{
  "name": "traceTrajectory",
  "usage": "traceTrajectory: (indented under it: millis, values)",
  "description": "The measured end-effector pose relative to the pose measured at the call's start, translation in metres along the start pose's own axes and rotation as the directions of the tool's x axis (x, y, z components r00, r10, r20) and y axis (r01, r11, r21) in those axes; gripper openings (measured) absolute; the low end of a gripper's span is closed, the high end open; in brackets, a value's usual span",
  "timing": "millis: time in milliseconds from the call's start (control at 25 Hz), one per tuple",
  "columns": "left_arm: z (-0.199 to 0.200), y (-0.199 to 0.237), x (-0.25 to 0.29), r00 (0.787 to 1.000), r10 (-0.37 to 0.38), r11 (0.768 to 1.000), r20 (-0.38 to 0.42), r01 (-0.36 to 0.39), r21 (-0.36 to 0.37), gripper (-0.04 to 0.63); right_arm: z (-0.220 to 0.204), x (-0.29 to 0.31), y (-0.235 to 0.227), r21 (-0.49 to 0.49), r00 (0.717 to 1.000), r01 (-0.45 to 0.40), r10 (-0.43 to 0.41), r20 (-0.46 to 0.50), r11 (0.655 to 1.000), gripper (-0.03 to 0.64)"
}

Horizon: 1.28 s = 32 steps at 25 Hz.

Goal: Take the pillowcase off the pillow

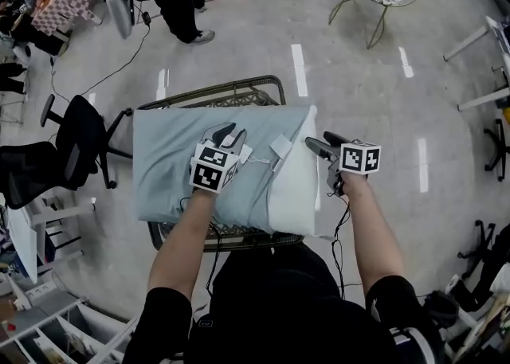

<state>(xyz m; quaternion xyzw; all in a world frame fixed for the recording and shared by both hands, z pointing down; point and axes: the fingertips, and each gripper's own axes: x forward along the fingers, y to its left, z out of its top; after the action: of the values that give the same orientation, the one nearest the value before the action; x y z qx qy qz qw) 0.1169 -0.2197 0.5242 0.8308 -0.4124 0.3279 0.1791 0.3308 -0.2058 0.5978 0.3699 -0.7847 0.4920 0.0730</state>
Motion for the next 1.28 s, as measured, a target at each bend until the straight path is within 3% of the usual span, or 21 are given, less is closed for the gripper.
traceTrajectory:
  millis: [200,440,680,840,1040,1120,1280]
  values:
    - [-0.004,0.020,0.054,0.996,-0.044,0.999,-0.071,0.045,0.008,0.149,0.000,0.024,-0.020,0.021,0.998,0.000,0.001,-0.059,1.000,0.396]
    - [-0.023,0.017,0.097,0.979,-0.125,0.992,-0.164,0.129,0.012,0.201,-0.007,0.053,-0.015,0.056,0.992,-0.079,0.084,-0.092,0.995,0.413]
    - [-0.033,0.021,0.109,0.971,-0.133,0.988,-0.201,0.147,0.055,0.209,-0.022,0.074,0.010,-0.030,0.974,-0.169,0.162,-0.161,0.985,0.407]
    - [-0.034,0.017,0.111,0.966,-0.134,0.983,-0.219,0.157,0.090,0.196,-0.024,0.082,0.014,-0.102,0.978,-0.157,0.140,-0.158,0.982,0.403]
    - [-0.034,0.013,0.112,0.964,-0.138,0.975,-0.228,0.172,0.137,0.152,-0.014,0.071,0.014,-0.153,0.994,-0.109,0.102,-0.050,0.982,0.304]
    - [-0.033,0.015,0.110,0.965,-0.133,0.973,-0.226,0.170,0.154,0.108,-0.008,0.063,0.016,-0.128,0.992,-0.126,0.126,-0.014,0.984,0.233]
    - [-0.029,0.014,0.100,0.968,-0.121,0.974,-0.219,0.159,0.164,0.023,-0.002,0.044,0.025,-0.077,0.982,-0.185,0.188,0.026,0.980,0.163]
